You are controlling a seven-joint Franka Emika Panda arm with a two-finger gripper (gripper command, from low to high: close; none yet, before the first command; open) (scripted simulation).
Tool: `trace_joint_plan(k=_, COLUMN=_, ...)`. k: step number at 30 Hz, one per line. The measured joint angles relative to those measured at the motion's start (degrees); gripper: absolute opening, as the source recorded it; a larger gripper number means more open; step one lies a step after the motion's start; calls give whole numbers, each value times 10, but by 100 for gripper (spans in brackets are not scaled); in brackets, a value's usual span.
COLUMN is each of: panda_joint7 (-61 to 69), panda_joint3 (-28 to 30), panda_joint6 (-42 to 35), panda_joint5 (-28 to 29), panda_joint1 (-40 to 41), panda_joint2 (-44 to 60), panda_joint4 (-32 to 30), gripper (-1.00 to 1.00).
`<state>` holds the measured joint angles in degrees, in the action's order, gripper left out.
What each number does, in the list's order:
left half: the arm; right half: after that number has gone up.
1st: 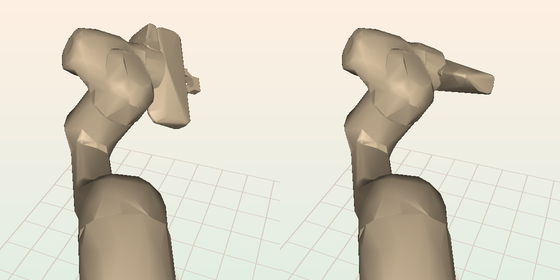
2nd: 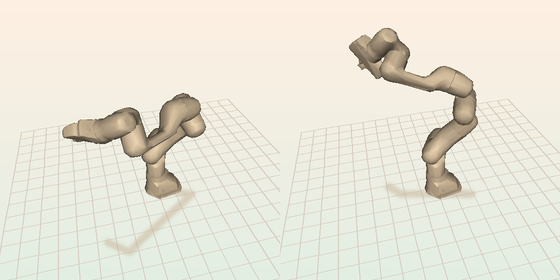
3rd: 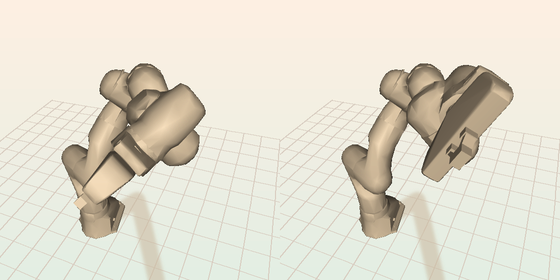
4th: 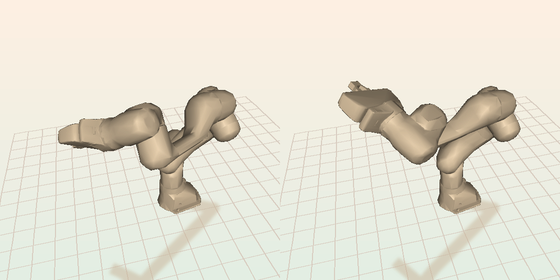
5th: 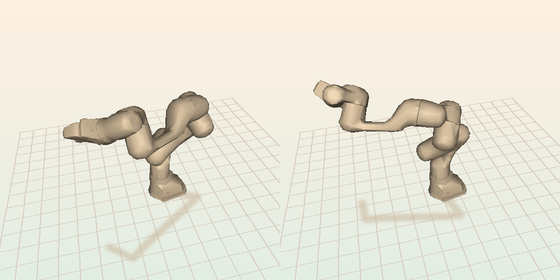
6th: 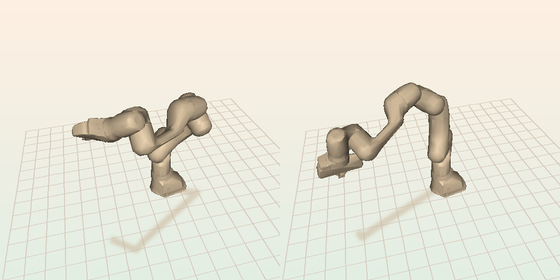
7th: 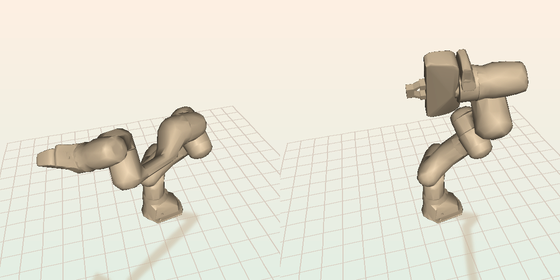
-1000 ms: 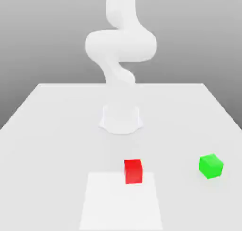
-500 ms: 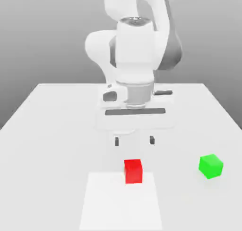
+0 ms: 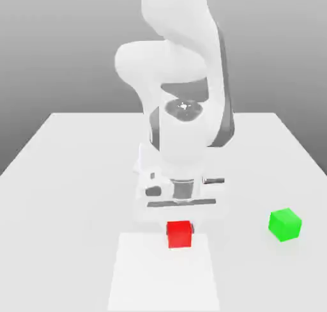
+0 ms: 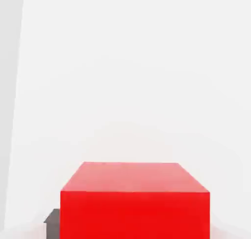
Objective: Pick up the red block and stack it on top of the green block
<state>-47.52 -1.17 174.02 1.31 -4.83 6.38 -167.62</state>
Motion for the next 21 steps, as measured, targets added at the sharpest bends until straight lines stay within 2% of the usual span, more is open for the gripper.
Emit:
trace_joint_plan(k=7, panda_joint7=26, panda_joint3=-9, panda_joint6=-116, panda_joint5=-17, panda_joint1=-14, panda_joint2=-127, panda_joint4=-11, gripper=-100)
trace_joint_plan(k=18, panda_joint7=262, panda_joint3=-134, panda_joint6=-206, panda_joint5=-35, panda_joint1=-208, panda_joint2=-112, panda_joint4=95, gripper=-100)
trace_joint_plan(k=21, panda_joint7=282, panda_joint3=-147, panda_joint6=-185, panda_joint5=-13, panda_joint1=-249, panda_joint2=-70, panda_joint4=115, gripper=-100)
